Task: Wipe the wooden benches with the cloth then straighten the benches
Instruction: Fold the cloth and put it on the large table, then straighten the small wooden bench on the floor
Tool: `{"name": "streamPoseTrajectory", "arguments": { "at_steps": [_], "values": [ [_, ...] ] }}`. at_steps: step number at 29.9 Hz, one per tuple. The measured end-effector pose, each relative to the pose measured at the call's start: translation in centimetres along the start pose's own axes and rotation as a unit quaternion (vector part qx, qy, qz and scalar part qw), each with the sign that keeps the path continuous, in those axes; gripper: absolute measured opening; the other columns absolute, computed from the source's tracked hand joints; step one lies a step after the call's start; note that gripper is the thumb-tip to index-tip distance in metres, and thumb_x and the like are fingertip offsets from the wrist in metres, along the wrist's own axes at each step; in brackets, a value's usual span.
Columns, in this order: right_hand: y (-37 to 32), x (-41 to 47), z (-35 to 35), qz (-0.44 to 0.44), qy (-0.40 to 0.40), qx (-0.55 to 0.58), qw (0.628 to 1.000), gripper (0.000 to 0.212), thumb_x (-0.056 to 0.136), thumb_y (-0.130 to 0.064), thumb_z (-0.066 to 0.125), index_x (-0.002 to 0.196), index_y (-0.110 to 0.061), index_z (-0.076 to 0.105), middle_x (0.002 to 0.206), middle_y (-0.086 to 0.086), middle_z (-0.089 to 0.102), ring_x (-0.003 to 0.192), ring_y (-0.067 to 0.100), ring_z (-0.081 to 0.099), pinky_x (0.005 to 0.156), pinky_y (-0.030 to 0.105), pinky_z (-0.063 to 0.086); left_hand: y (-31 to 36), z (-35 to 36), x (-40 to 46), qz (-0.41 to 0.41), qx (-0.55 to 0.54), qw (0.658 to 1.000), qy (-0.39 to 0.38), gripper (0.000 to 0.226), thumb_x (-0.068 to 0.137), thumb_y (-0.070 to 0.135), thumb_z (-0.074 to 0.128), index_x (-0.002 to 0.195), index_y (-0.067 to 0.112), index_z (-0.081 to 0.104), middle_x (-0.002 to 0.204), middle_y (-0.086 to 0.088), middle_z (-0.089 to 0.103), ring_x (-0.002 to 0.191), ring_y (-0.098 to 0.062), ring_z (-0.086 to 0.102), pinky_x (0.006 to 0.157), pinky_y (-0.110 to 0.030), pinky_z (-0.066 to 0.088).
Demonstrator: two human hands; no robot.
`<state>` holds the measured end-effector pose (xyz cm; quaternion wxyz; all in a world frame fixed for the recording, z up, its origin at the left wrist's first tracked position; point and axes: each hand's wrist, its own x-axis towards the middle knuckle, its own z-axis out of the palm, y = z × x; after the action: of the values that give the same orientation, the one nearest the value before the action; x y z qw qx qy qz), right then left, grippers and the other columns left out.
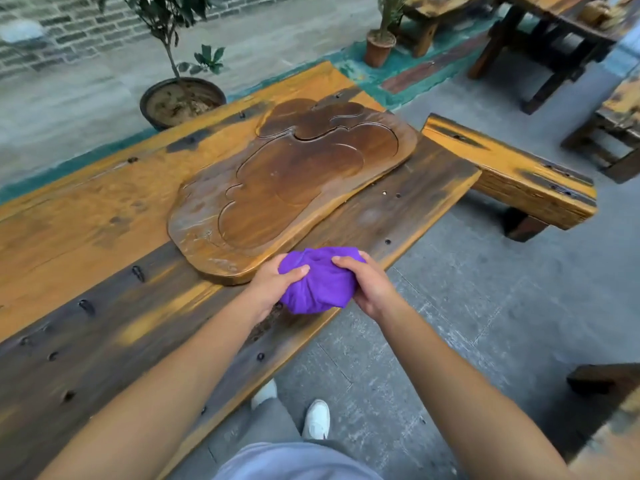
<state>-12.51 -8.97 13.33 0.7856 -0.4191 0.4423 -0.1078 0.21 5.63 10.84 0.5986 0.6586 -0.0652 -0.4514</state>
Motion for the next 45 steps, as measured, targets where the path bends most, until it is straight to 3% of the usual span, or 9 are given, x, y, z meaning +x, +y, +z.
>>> {"name": "streamPoseTrajectory", "arguments": {
  "at_steps": [5, 10, 14, 21, 27, 30, 33, 39, 45],
  "values": [
    [-0.5, 7.6, 0.0, 0.027, 0.041, -0.092, 0.995, 0.027, 0.083, -0.002, 0.080, 0.098, -0.012, 0.061, 0.096, 0.010, 0.073, 0.084, 0.019, 0.069, 0.078, 0.032, 0.059, -2.4, 0.6, 5.5, -0.019, 0.034, 0.997, 0.073, 0.034, 0.090, 0.014, 0.076, 0.120, 0.019, 0.062, 0.114, -0.004, 0.070, 0.105, -0.021, 0.066, 0.100, -0.036, 0.053],
    [0.2, 14.0, -0.1, 0.061, 0.060, -0.196, 0.977, 0.031, 0.083, -0.002, 0.082, 0.100, -0.012, 0.059, 0.095, 0.012, 0.067, 0.085, 0.023, 0.064, 0.085, 0.037, 0.056, -4.9, 0.7, 9.8, -0.053, 0.060, 0.990, 0.112, 0.023, 0.093, 0.012, 0.072, 0.116, 0.014, 0.065, 0.108, -0.007, 0.068, 0.099, -0.019, 0.062, 0.101, -0.039, 0.050],
    [0.9, 17.3, -0.7, 0.075, 0.066, -0.250, 0.963, 0.035, 0.084, 0.000, 0.081, 0.106, -0.011, 0.057, 0.090, 0.010, 0.067, 0.073, 0.017, 0.062, 0.062, 0.022, 0.055, -6.1, 0.6, 12.1, -0.069, 0.099, 0.983, 0.136, 0.017, 0.093, 0.016, 0.072, 0.108, 0.020, 0.064, 0.103, -0.002, 0.068, 0.097, -0.018, 0.063, 0.092, -0.032, 0.049],
    [1.8, 21.2, -2.0, 0.045, 0.004, -0.465, 0.884, 0.042, 0.085, -0.025, 0.085, 0.116, -0.012, 0.060, 0.109, 0.010, 0.069, 0.101, 0.029, 0.067, 0.093, 0.040, 0.055, -7.4, 0.6, 14.0, -0.100, 0.231, 0.952, 0.173, 0.021, 0.096, 0.033, 0.068, 0.113, 0.022, 0.063, 0.104, 0.000, 0.069, 0.103, -0.027, 0.066, 0.083, -0.029, 0.044],
    [0.5, 22.2, -3.2, -0.013, -0.071, -0.636, 0.768, 0.063, 0.084, -0.041, 0.081, 0.135, -0.014, 0.057, 0.137, 0.013, 0.057, 0.126, 0.033, 0.055, 0.107, 0.040, 0.045, -7.3, 3.2, 13.5, -0.147, 0.627, 0.755, 0.124, 0.057, 0.101, 0.060, 0.038, 0.135, 0.016, 0.040, 0.128, -0.015, 0.049, 0.101, -0.040, 0.067, 0.071, -0.043, 0.050],
    [-2.9, 22.9, -3.7, 0.065, -0.103, -0.556, 0.822, 0.082, 0.084, -0.039, 0.081, 0.151, -0.012, 0.043, 0.150, 0.014, 0.050, 0.136, 0.032, 0.052, 0.115, 0.043, 0.043, -5.3, 5.0, 13.4, -0.151, 0.662, 0.724, 0.119, 0.063, 0.098, 0.056, 0.044, 0.145, 0.014, 0.033, 0.133, -0.014, 0.044, 0.106, -0.039, 0.065, 0.072, -0.040, 0.047],
    [-7.5, 23.5, -5.1, 0.024, -0.107, -0.527, 0.843, 0.074, 0.088, -0.036, 0.075, 0.151, -0.013, 0.044, 0.149, 0.015, 0.052, 0.134, 0.031, 0.054, 0.114, 0.040, 0.043, -2.4, 6.7, 12.8, -0.131, 0.693, 0.697, 0.130, 0.073, 0.094, 0.055, 0.049, 0.151, 0.013, 0.028, 0.141, -0.015, 0.040, 0.110, -0.039, 0.061, 0.075, -0.041, 0.050],
    [-18.1, 23.4, -11.4, -0.035, -0.070, -0.473, 0.877, 0.059, 0.093, -0.041, 0.069, 0.143, -0.017, 0.048, 0.150, 0.010, 0.050, 0.134, 0.029, 0.052, 0.103, 0.034, 0.039, 6.3, 16.0, 14.2, 0.000, 0.652, 0.735, 0.186, 0.047, 0.097, 0.046, 0.050, 0.127, 0.011, 0.045, 0.129, -0.018, 0.040, 0.097, -0.041, 0.063, 0.073, -0.044, 0.051],
    [-26.3, 19.7, -20.8, -0.105, 0.003, -0.384, 0.917, 0.055, 0.091, -0.035, 0.072, 0.138, -0.013, 0.056, 0.141, 0.009, 0.059, 0.131, 0.026, 0.057, 0.113, 0.040, 0.043, 12.8, 29.7, 18.7, 0.205, 0.586, 0.769, 0.148, 0.053, 0.096, 0.039, 0.055, 0.144, 0.019, 0.044, 0.157, -0.015, 0.027, 0.131, -0.040, 0.048, 0.104, -0.050, 0.048]
  ]
}}
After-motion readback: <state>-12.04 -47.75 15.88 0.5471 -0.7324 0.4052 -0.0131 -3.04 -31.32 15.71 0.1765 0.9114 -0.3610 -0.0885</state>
